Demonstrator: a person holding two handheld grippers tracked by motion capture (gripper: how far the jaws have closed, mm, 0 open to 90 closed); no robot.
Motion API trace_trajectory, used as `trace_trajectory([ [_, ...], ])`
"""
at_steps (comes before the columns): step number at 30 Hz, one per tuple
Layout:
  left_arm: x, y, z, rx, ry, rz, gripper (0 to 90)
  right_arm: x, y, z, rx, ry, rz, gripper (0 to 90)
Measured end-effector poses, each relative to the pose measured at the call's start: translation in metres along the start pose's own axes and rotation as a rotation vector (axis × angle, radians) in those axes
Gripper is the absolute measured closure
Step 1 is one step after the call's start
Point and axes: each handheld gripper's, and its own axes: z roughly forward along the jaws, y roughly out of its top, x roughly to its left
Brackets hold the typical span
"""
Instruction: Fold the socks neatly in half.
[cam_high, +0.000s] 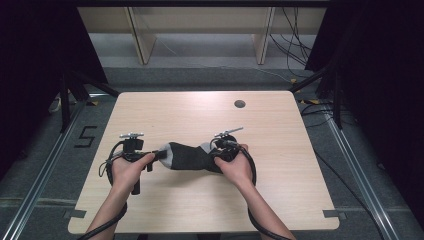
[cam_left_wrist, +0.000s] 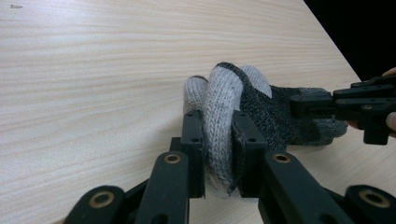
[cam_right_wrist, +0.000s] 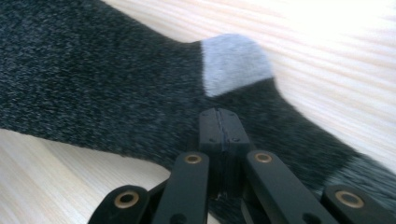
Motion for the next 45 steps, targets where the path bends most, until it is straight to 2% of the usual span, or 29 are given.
trace_trajectory([
  [2,0.000,0.000,0.000,0.000,-0.005,-0.001,77.5,0.006,-0.001,0.005,0.013,0.012,0.012,89.8],
  [3,-0.001,0.001,-0.001,-0.003,-0.011,-0.001,77.5,0.005,-0.001,0.008,0.012,0.005,-0.009,89.9],
  [5,-0.003,0.002,-0.002,-0.006,-0.026,-0.001,77.5,0.007,-0.003,0.017,0.041,0.010,-0.017,89.9],
  [7,-0.007,0.003,-0.004,-0.008,-0.034,0.008,77.5,0.009,-0.005,0.023,0.071,0.009,0.017,90.0],
  [8,-0.009,0.003,-0.005,-0.010,-0.039,0.010,77.5,0.008,-0.007,0.026,0.061,0.003,0.008,90.0],
  [9,-0.011,0.004,-0.005,-0.015,-0.046,0.011,77.5,0.009,-0.007,0.026,0.069,0.003,0.020,90.0],
  [11,-0.016,0.006,-0.005,-0.025,-0.058,0.018,77.5,0.009,-0.006,0.026,0.056,-0.004,-0.013,90.0],
  [12,-0.018,0.007,-0.005,-0.031,-0.064,0.022,77.6,0.010,-0.006,0.027,0.059,-0.003,-0.011,90.0],
  [13,-0.020,0.008,-0.006,-0.033,-0.066,0.023,77.6,0.013,-0.006,0.027,0.075,0.009,0.022,90.0],
  [14,-0.023,0.008,-0.006,-0.035,-0.073,0.026,77.6,0.013,-0.006,0.027,0.075,0.009,0.022,90.0],
  [15,-0.025,0.009,-0.006,-0.036,-0.080,0.028,77.7,0.013,-0.007,0.029,0.066,0.009,-0.009,90.0],
  [19,-0.034,0.012,-0.006,-0.043,-0.107,0.038,77.9,0.015,-0.007,0.030,0.074,0.017,-0.010,90.0],
  [20,-0.035,0.013,-0.006,-0.044,-0.106,0.041,78.0,0.015,-0.006,0.031,0.070,0.019,-0.027,90.0],
  [21,-0.037,0.014,-0.005,-0.048,-0.113,0.041,78.1,0.016,-0.006,0.032,0.074,0.026,-0.020,90.0],
  [28,-0.046,0.018,-0.003,-0.052,-0.124,0.055,78.4,0.027,-0.002,0.038,0.085,0.053,-0.051,90.0],
  [30,-0.048,0.018,-0.003,-0.049,-0.126,0.062,78.4,0.030,-0.001,0.038,0.091,0.060,-0.044,89.1],
  [31,-0.050,0.019,-0.003,-0.048,-0.125,0.070,78.4,0.030,-0.001,0.036,0.093,0.060,-0.041,85.8],
  [32,-0.050,0.019,-0.003,-0.051,-0.124,0.072,78.4,0.028,0.003,0.025,0.064,0.063,-0.047,82.5],
  [33,-0.051,0.019,-0.004,-0.051,-0.120,0.072,78.4,0.028,0.003,0.025,0.064,0.063,-0.047,82.5],
  [34,-0.051,0.020,-0.005,-0.054,-0.119,0.074,78.4,0.027,0.004,0.018,0.048,0.053,-0.031,83.0],
  [35,-0.050,0.020,-0.005,-0.056,-0.119,0.075,78.4,0.023,0.006,0.006,0.000,0.050,-0.037,83.2],
  [37,-0.049,0.020,-0.006,-0.053,-0.116,0.076,78.4,0.013,0.008,-0.016,-0.028,0.036,-0.019,84.0],
  [39,-0.050,0.020,-0.007,-0.052,-0.109,0.075,78.4,-0.003,0.006,-0.033,-0.043,-0.013,-0.009,84.4],
  [40,-0.050,0.020,-0.007,-0.054,-0.108,0.075,78.4,-0.011,0.003,-0.040,-0.042,-0.042,0.010,84.4],
  [41,-0.050,0.020,-0.006,-0.054,-0.104,0.076,78.4,-0.029,-0.006,-0.049,-0.022,-0.097,0.065,83.1],
  [42,-0.050,0.020,-0.006,-0.054,-0.104,0.076,78.4,-0.029,-0.006,-0.049,-0.022,-0.097,0.065,83.1],
  [43,-0.050,0.019,-0.006,-0.053,-0.101,0.078,78.4,-0.038,-0.011,-0.052,0.001,-0.116,0.055,80.8],
  [45,-0.050,0.019,-0.005,-0.047,-0.094,0.086,78.3,-0.050,-0.022,-0.054,0.042,-0.088,0.121,75.4],
])
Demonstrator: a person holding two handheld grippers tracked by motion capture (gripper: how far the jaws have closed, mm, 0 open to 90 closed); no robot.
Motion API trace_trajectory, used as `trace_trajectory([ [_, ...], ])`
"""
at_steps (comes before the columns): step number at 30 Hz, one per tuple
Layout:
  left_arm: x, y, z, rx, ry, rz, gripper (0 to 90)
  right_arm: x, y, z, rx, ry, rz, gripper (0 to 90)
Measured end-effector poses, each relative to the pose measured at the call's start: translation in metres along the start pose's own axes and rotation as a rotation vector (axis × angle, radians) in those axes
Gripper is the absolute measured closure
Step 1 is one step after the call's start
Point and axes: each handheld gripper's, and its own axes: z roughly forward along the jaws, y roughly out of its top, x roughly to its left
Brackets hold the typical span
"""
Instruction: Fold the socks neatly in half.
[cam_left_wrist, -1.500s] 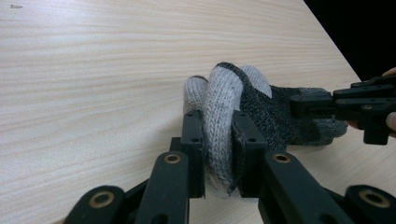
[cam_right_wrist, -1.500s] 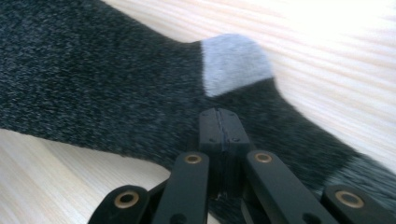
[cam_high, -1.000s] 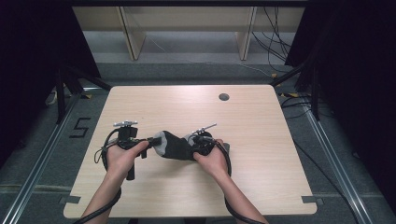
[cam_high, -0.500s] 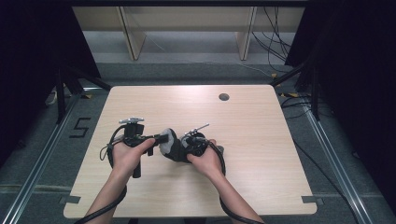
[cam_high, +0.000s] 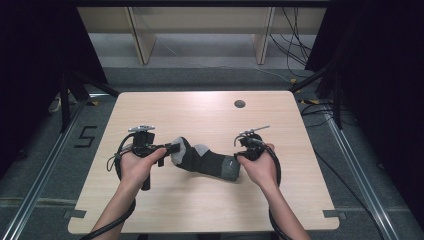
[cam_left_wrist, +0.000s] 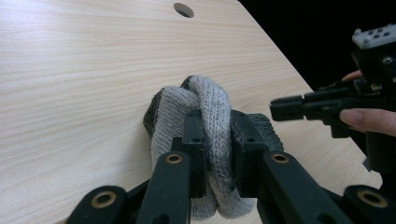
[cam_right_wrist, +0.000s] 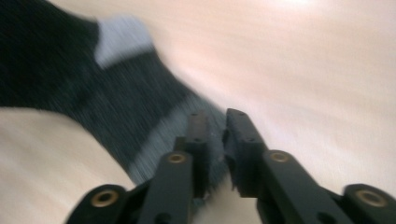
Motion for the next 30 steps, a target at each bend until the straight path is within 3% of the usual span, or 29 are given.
trace_trajectory([
  [1,0.000,0.000,0.000,-0.001,0.003,-0.001,78.4,-0.005,-0.004,0.000,0.010,0.005,0.028,73.7],
  [5,-0.001,0.001,0.001,-0.001,0.006,-0.002,78.3,-0.017,-0.012,0.007,-0.016,0.026,0.039,71.1],
  [6,-0.001,0.001,0.001,0.002,0.006,0.001,78.3,-0.016,-0.012,0.009,-0.013,0.048,0.059,71.7],
  [8,-0.002,0.001,0.001,0.008,0.004,0.007,78.3,-0.012,-0.011,0.014,0.015,0.043,0.057,73.4],
  [11,-0.005,0.001,0.001,0.015,-0.005,0.010,78.3,-0.009,-0.010,0.022,0.026,0.013,0.037,75.3],
  [13,-0.007,0.001,0.002,0.017,-0.016,0.011,78.3,-0.008,-0.009,0.024,0.015,0.018,0.032,75.7],
  [14,-0.009,0.001,0.002,0.018,-0.018,0.012,78.3,-0.009,-0.008,0.026,0.003,0.018,-0.012,75.8],
  [18,-0.014,0.002,0.006,0.020,-0.036,0.019,78.3,-0.003,-0.003,0.030,0.007,0.020,-0.007,76.3],
  [19,-0.016,0.002,0.007,0.022,-0.033,0.023,78.3,-0.003,-0.001,0.032,-0.006,0.021,-0.036,76.5],
  [21,-0.018,0.003,0.009,0.023,-0.036,0.028,78.4,0.000,0.001,0.034,0.002,0.029,-0.013,76.8],
  [30,-0.024,0.006,0.017,0.042,-0.048,0.038,78.3,0.011,0.010,0.045,-0.019,0.051,-0.048,77.4],
])
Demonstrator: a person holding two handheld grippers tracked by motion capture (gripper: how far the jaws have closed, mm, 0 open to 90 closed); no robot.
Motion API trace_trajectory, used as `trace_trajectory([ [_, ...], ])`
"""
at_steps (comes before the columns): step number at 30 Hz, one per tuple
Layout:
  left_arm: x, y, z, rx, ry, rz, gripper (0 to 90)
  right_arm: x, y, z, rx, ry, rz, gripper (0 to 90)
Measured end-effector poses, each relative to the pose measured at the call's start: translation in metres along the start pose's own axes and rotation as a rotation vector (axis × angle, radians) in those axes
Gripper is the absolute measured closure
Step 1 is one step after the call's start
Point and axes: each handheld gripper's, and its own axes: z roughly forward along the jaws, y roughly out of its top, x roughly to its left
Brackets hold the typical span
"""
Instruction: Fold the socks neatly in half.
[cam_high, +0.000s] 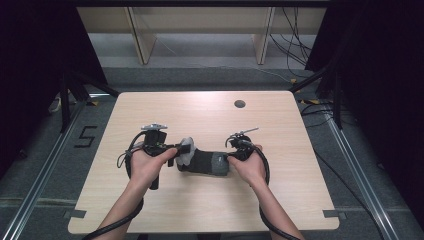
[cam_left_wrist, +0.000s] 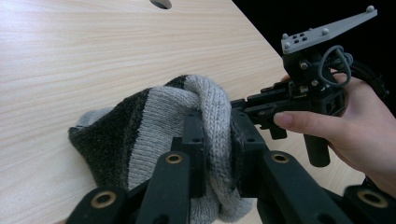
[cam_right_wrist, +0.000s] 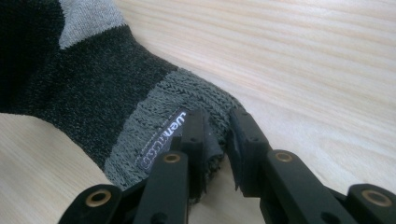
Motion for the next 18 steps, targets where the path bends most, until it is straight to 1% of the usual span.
trace_trajectory([
  [1,0.000,0.000,0.001,0.005,0.003,0.000,78.3,0.001,0.001,0.001,0.001,0.002,0.001,77.5],
  [2,0.000,0.001,0.003,0.007,0.006,-0.004,78.3,0.001,0.001,0.003,-0.007,0.000,-0.012,77.5],
  [3,0.000,0.001,0.004,0.008,0.008,-0.004,78.4,0.002,0.003,0.003,-0.005,0.008,-0.007,77.5],
  [4,0.000,0.002,0.006,0.008,0.004,-0.005,78.3,0.002,0.003,0.004,-0.013,0.009,-0.020,77.5],
  [5,0.000,0.002,0.008,0.006,0.005,-0.004,78.3,0.003,0.003,0.005,-0.011,0.005,-0.017,77.6],
  [6,0.000,0.003,0.010,0.007,0.005,-0.002,78.3,0.004,0.004,0.006,-0.014,0.011,-0.012,77.6],
  [7,-0.001,0.003,0.012,0.002,0.006,-0.001,78.3,0.004,0.004,0.007,-0.016,0.011,-0.029,77.6],
  [8,-0.001,0.003,0.014,0.003,-0.003,0.000,78.3,0.005,0.004,0.007,-0.015,0.012,-0.013,77.6],
  [9,-0.002,0.003,0.016,-0.001,-0.004,0.000,78.3,0.005,0.004,0.008,-0.017,0.016,-0.017,77.6],
  [10,-0.002,0.003,0.018,-0.001,-0.014,0.002,78.3,0.006,0.004,0.008,-0.019,0.010,-0.016,77.6],
  [11,-0.002,0.003,0.020,-0.006,-0.013,0.001,78.3,0.006,0.004,0.008,-0.019,0.020,-0.024,77.6],
  [12,-0.002,0.002,0.022,-0.010,-0.022,0.001,78.3,0.007,0.005,0.008,-0.018,0.025,-0.020,77.6],
  [13,-0.002,0.002,0.024,-0.018,-0.019,0.005,78.3,0.007,0.005,0.009,-0.019,0.020,-0.019,77.6],
  [14,-0.002,0.001,0.026,-0.016,-0.024,0.005,78.3,0.006,0.005,0.010,-0.029,0.015,-0.041,77.6],
  [15,-0.002,0.001,0.028,-0.019,-0.029,0.006,78.3,0.008,0.005,0.010,-0.023,0.019,-0.022,77.6],
  [16,-0.003,0.001,0.031,-0.021,-0.026,0.008,78.3,0.008,0.005,0.010,-0.021,0.021,-0.021,77.6],
  [17,-0.003,0.000,0.032,-0.017,-0.030,0.008,78.2,0.008,0.005,0.010,-0.023,0.026,-0.032,77.6],
  [18,-0.003,0.000,0.034,-0.020,-0.024,0.009,78.2,0.008,0.005,0.010,-0.024,0.026,-0.032,77.7],
])
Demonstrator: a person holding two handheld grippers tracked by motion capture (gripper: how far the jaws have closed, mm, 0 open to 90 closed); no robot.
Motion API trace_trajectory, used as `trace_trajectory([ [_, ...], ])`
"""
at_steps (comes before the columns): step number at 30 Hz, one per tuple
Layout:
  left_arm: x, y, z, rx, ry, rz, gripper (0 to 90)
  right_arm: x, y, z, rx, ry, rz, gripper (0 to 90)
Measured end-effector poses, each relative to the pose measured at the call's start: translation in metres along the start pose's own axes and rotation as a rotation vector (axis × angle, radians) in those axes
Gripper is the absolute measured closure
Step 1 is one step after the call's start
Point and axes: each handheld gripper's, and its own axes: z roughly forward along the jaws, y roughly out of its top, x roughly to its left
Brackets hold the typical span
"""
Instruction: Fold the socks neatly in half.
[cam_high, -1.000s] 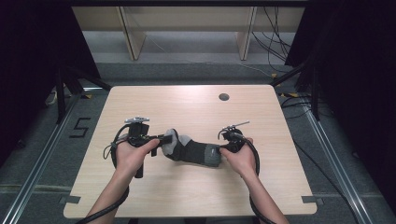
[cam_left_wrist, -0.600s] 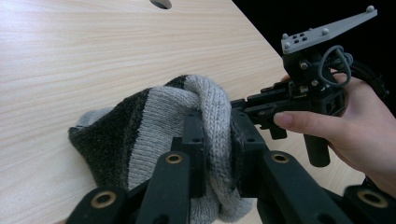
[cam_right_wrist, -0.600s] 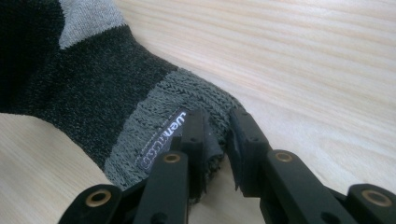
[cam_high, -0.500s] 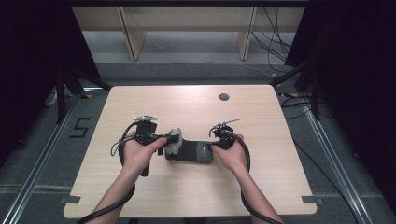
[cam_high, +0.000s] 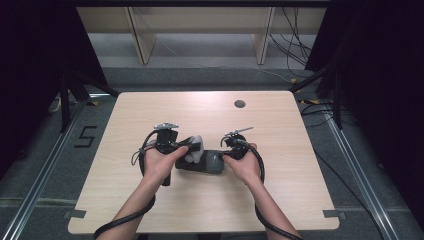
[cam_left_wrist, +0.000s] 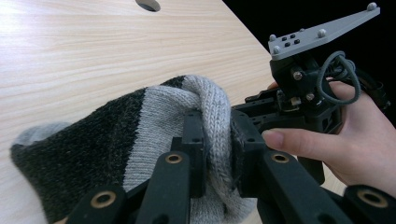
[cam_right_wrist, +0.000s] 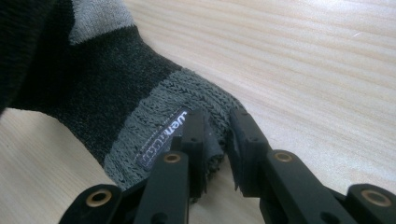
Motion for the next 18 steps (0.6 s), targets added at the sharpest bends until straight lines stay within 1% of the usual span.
trace_trajectory([
  [2,0.000,0.000,0.005,-0.002,-0.011,0.000,78.2,0.000,0.000,0.001,-0.005,0.005,-0.002,77.7],
  [3,-0.001,0.000,0.008,-0.006,-0.010,0.000,78.2,0.001,0.000,0.001,-0.004,-0.003,0.002,77.7],
  [6,-0.001,0.000,0.013,-0.001,-0.009,0.006,78.2,0.002,0.000,0.002,-0.001,-0.004,0.008,77.7],
  [8,-0.001,-0.001,0.018,0.000,-0.012,0.005,78.3,0.002,0.000,0.003,-0.007,0.000,0.000,77.7],
  [9,-0.001,-0.001,0.019,0.007,-0.008,0.009,78.2,0.002,0.000,0.003,-0.008,0.000,0.000,77.7],
  [10,-0.001,-0.002,0.021,0.004,-0.008,0.005,78.2,0.002,0.000,0.004,-0.017,0.003,0.003,77.7],
  [13,-0.001,-0.003,0.027,0.006,-0.007,0.004,78.1,0.002,0.000,0.004,-0.017,0.007,0.002,77.7],
  [16,-0.001,-0.004,0.033,0.002,-0.003,0.004,78.1,0.003,0.000,0.005,-0.019,0.000,-0.008,77.7],
  [18,-0.001,-0.005,0.037,0.005,0.000,0.006,78.1,0.003,0.000,0.005,-0.019,0.006,0.000,77.7],
])
